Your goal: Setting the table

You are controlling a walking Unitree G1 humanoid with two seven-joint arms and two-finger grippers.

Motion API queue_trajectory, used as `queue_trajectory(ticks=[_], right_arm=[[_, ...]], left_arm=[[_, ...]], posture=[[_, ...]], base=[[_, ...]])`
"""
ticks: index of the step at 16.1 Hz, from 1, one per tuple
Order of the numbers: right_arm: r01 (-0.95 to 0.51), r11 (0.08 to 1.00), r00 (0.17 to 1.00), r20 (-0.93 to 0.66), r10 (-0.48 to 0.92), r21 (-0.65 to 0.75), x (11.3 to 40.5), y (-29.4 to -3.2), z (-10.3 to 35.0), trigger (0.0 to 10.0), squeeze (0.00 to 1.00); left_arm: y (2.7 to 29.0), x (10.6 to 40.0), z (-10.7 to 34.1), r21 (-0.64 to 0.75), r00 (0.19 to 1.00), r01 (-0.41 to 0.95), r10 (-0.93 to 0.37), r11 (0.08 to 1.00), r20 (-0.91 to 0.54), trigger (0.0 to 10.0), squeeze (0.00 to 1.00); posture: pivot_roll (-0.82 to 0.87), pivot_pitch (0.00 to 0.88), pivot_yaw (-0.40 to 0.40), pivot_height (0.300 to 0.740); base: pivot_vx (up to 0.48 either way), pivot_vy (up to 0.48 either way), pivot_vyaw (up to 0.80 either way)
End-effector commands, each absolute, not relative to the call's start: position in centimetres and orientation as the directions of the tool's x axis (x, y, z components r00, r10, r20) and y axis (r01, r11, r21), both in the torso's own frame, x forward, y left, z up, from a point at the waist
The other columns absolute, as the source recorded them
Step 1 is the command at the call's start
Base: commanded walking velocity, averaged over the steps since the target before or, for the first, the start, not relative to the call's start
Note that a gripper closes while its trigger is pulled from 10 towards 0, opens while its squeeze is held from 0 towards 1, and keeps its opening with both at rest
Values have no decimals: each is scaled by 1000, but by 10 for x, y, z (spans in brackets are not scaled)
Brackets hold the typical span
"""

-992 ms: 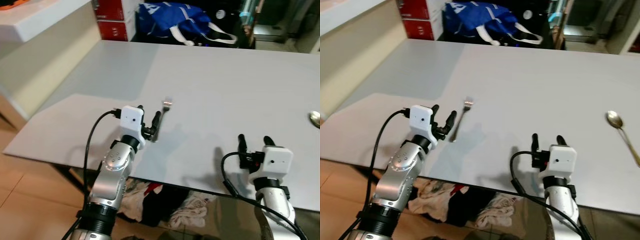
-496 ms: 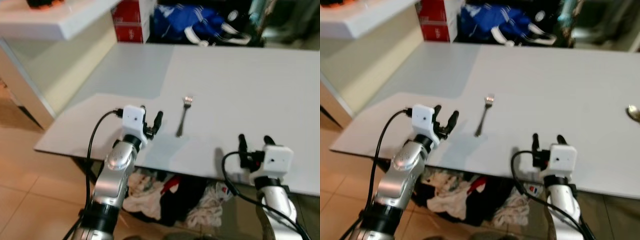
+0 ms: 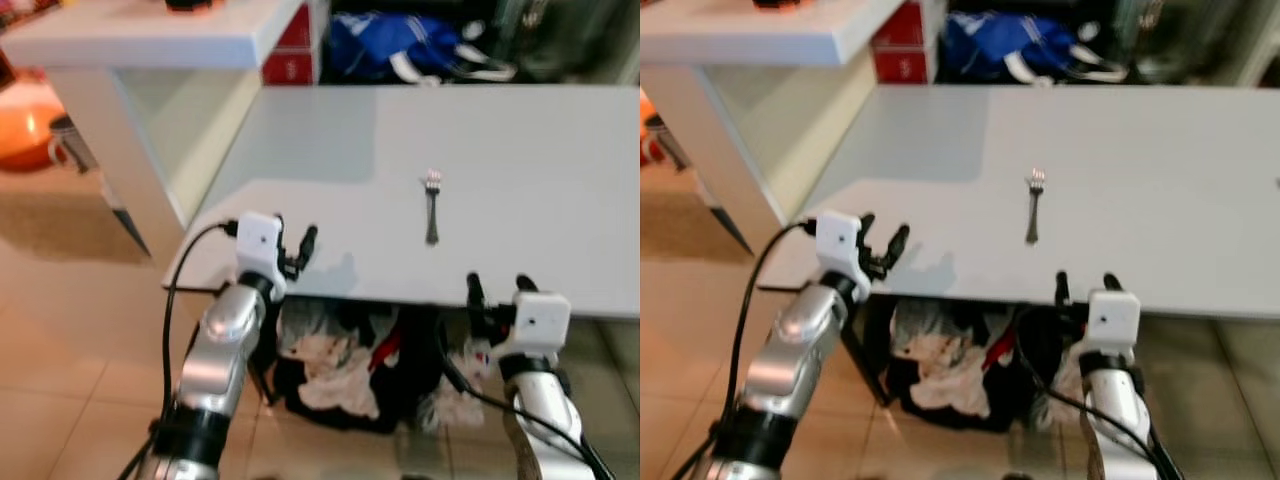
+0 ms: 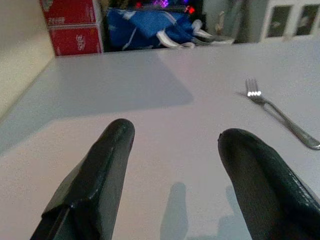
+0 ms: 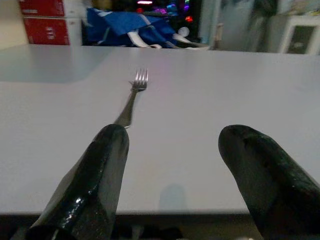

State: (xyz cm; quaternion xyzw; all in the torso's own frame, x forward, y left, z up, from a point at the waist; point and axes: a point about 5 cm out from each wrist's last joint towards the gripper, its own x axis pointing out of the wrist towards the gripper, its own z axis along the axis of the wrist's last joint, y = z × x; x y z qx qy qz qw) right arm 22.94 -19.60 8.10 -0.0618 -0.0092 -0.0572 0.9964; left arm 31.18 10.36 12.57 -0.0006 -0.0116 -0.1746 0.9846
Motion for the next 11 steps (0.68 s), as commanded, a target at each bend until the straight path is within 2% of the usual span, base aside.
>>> queue_trajectory(ticks=[1,7,11], right_arm=[[95,988,995,34,-91,-120,231,-190,82,10000,0],[83,989,996,46,-78,-125,236,-189,85,10000,0],[51,992,997,60,-44,-118,241,-187,89,10000,0]], left_arm=[[113,312,121,13,947,322,-322,947,1,10000,0],[114,313,122,20,951,308,-308,951,2,10000,0],[120,311,120,34,969,248,-248,968,1,10000,0]], posture=[[-82,14,52,740],[-60,11,34,740],[-38,16,13,740]], base=[[0,480,-781],[0,480,0],[0,480,0]])
